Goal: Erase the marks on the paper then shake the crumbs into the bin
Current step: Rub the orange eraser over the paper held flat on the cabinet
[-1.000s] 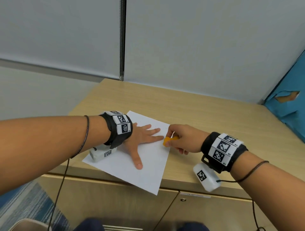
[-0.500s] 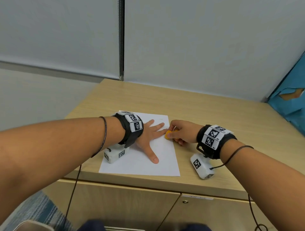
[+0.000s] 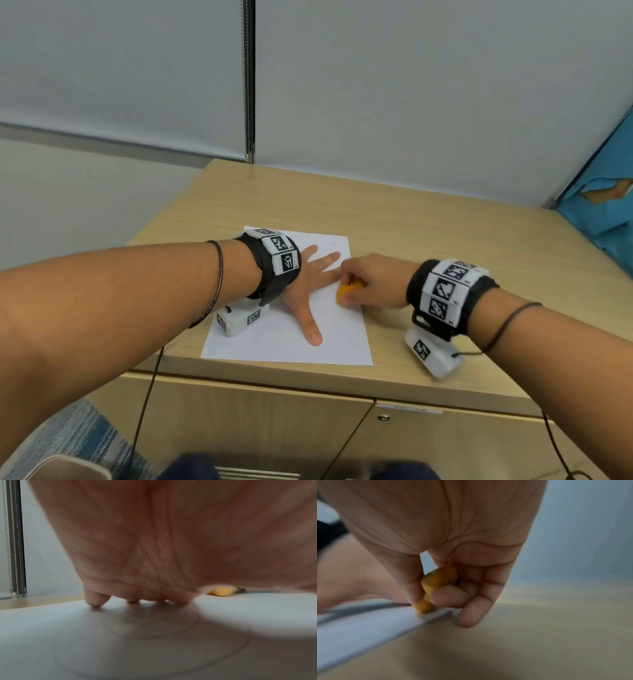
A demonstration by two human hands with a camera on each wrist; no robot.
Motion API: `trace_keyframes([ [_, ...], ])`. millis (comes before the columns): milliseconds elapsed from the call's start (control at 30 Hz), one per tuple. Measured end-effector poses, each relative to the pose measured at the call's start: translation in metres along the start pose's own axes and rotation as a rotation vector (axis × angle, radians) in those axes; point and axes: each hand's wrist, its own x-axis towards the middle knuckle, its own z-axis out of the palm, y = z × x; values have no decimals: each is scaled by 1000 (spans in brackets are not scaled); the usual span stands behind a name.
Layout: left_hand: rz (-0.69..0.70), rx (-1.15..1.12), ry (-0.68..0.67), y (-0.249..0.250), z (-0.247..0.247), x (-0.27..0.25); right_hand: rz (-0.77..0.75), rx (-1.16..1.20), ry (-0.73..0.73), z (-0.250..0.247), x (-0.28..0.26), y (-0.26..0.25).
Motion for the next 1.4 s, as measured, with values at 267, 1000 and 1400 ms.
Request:
trace_keyframes([
  [267,1,-2,9,2,1,-2,-39,16,29,18,-8,-4],
  [1000,-17,-7,-3,2,3,0,-39,-21,102,12,0,-6],
  [1400,-15,6,7,3,1,-3,-124,-47,40,26,-12,-20],
])
